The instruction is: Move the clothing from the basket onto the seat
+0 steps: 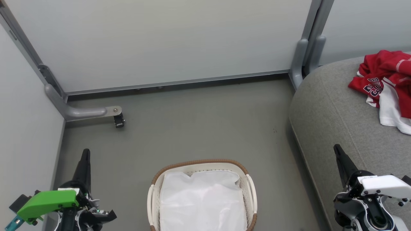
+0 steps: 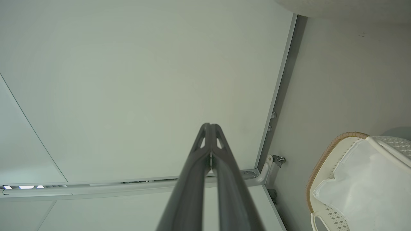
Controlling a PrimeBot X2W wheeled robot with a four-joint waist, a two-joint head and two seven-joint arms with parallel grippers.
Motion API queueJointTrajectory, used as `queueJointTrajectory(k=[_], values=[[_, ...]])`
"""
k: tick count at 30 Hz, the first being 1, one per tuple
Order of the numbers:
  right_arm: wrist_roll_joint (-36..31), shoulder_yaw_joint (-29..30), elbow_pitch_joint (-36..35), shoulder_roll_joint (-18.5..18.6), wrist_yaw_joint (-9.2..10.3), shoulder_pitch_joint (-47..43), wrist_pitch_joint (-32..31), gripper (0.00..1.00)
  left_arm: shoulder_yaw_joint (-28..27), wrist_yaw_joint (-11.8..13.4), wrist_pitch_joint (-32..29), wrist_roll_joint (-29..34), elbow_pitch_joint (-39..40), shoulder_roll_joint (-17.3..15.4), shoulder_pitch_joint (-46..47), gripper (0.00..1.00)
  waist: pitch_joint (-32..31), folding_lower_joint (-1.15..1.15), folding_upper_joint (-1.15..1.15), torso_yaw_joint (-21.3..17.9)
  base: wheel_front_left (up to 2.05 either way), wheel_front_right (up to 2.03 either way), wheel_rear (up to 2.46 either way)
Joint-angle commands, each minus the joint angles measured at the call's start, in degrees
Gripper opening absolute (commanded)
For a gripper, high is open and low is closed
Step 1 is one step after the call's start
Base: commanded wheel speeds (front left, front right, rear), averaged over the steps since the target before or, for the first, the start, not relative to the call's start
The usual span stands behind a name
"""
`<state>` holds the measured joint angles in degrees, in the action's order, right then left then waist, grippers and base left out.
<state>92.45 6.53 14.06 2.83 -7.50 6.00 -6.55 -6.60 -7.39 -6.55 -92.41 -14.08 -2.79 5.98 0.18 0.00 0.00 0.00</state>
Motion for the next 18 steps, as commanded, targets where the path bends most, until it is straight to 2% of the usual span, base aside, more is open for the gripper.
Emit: queueJointTrajectory(k=[1,18], values=[[-0.11,0.14,-0.11,0.17,0.02,0.44,-0.16,0.0,-0.13,-0.28,-0.24,0.1,0.09,-0.19,0.58,0.0,0.0,0.0,0.0,0.0,0.0,0.0,0.0],[-0.12,0.15,-0.11,0.17,0.02,0.44,-0.17,0.0,-0.13,-0.28,-0.24,0.1,0.09,-0.19,0.58,0.0,0.0,0.0,0.0,0.0,0.0,0.0,0.0]])
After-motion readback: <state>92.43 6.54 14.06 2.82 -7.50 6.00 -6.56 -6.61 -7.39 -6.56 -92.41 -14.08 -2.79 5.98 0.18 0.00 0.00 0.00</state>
